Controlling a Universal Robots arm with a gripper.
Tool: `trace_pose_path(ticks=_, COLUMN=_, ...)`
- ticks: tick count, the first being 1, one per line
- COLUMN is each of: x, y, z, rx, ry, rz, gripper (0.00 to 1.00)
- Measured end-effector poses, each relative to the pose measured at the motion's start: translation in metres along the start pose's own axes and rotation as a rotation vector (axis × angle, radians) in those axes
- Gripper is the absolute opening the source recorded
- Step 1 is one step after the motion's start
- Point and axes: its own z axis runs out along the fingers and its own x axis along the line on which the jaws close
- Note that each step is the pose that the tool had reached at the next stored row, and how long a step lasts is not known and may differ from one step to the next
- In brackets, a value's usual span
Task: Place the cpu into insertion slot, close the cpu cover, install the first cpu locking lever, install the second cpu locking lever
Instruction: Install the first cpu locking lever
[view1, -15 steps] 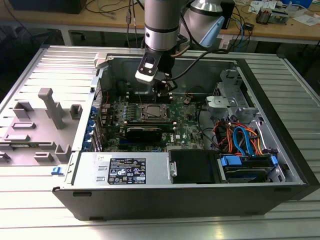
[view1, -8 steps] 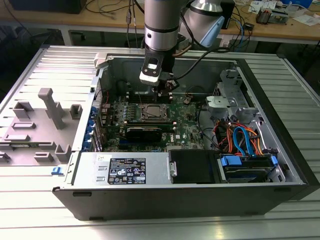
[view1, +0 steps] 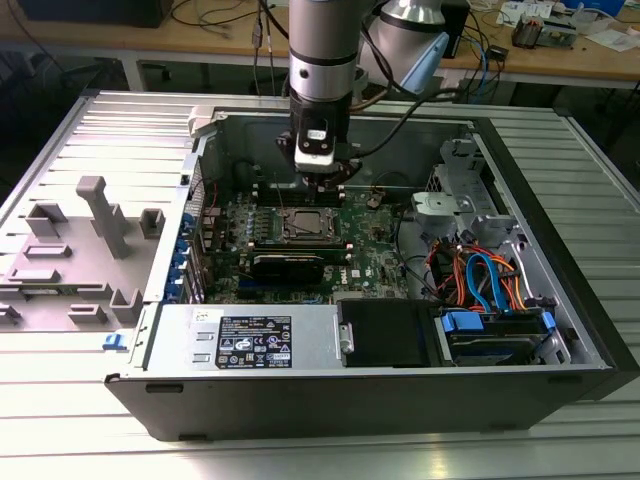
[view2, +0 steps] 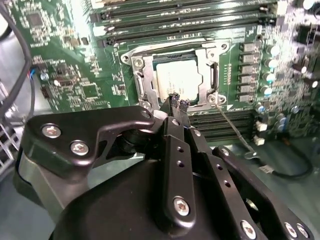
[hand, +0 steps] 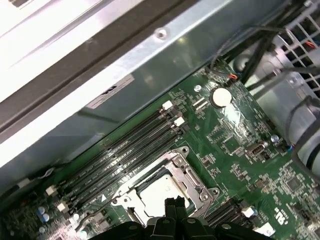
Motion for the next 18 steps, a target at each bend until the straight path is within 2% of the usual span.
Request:
trace_pose_path(ticks=3, x=0.0004, y=-0.0003, z=0.0, rx=-0.0005, ry=0.0009, rz=-0.051, gripper=0.11)
trace_pose_path(ticks=8, x=0.0103, y=-0.0073, z=-0.0003, rx=-0.0026, ry=0.0025, rz=-0.065, gripper=0.11)
trace_pose_path(ticks=18, x=0.0109, y=-0.0079, z=-0.0003, rx=-0.0047, ry=0.0061, rz=-0.259, gripper=0.11)
